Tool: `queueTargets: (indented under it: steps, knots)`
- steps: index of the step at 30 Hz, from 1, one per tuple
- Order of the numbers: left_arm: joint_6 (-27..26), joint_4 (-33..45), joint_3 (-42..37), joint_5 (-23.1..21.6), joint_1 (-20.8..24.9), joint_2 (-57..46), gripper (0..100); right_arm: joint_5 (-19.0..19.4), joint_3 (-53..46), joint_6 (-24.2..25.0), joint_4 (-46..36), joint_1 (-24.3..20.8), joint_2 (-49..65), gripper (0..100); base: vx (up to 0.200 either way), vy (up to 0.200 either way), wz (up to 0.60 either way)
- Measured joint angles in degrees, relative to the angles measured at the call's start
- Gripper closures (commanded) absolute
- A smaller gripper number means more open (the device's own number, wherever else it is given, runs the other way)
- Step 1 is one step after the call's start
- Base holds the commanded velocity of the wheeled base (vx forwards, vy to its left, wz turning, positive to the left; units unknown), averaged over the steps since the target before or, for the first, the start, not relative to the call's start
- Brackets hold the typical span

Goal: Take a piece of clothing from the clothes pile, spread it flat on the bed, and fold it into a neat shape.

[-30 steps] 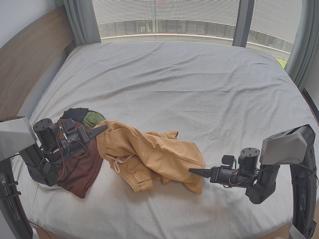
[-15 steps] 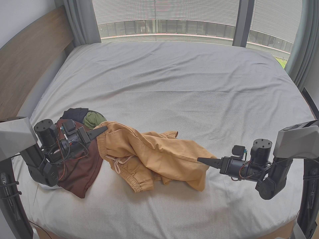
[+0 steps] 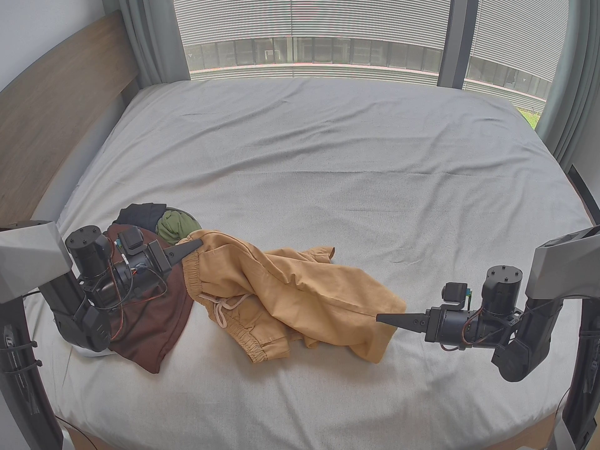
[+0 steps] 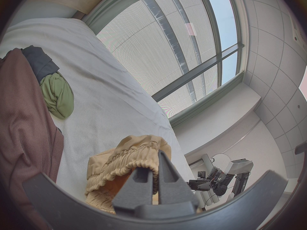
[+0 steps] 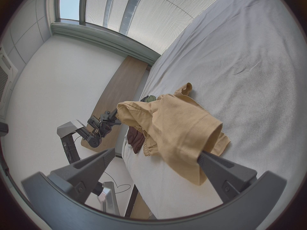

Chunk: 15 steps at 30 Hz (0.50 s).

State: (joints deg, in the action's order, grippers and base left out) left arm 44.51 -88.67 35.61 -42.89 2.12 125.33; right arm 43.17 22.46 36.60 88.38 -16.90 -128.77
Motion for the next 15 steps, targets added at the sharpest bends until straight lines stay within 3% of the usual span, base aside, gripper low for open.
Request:
queueTargets:
  steps: [15]
  knots:
    - [0.0,0.0,-0.02,-0.06,0.35,-0.09,100,-0.26,3.28,-3.07,0.16,-1.65,-3.12,0,0.0,0.0,0.0]
